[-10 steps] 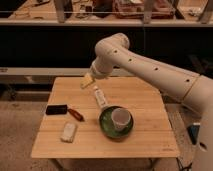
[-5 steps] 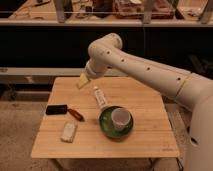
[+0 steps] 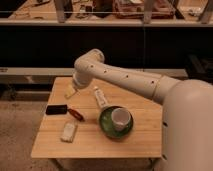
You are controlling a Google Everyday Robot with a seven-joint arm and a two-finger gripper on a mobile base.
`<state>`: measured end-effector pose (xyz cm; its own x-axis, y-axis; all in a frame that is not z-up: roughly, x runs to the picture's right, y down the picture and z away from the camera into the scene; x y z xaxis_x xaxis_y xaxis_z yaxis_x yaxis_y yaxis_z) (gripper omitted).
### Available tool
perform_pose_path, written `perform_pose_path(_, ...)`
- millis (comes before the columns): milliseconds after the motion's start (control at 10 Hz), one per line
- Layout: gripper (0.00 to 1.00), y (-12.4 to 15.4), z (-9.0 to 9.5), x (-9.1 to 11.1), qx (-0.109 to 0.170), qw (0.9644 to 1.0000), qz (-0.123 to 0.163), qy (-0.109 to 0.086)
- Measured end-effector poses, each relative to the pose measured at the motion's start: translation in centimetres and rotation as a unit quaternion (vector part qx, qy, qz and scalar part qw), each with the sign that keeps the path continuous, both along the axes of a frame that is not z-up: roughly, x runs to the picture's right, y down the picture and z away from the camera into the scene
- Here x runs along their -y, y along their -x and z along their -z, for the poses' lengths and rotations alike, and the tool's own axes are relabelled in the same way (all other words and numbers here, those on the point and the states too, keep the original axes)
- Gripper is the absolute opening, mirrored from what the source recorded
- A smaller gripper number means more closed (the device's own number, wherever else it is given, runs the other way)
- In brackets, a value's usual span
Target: Place the pepper on the white sponge
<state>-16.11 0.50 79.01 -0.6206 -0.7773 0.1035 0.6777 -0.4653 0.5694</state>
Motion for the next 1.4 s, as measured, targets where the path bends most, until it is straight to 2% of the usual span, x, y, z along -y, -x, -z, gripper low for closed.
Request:
perform_pose_path(300,0.80,2.8,-3.3,-3.0,0.013,0.9995,-0.002,0.029)
perform_pose_path(700,0.80,4.0,-6.8,-7.2,-0.005,0.9971,0.020,0.073)
perform_pose_path(1100,0.80,4.2,-8.7,-9.8,-0.019,0.9941,0.034,0.101)
perform_pose_path(1400,0.80,4.9,-9.6,-11.1,-0.017,0.9921,0.042,0.117)
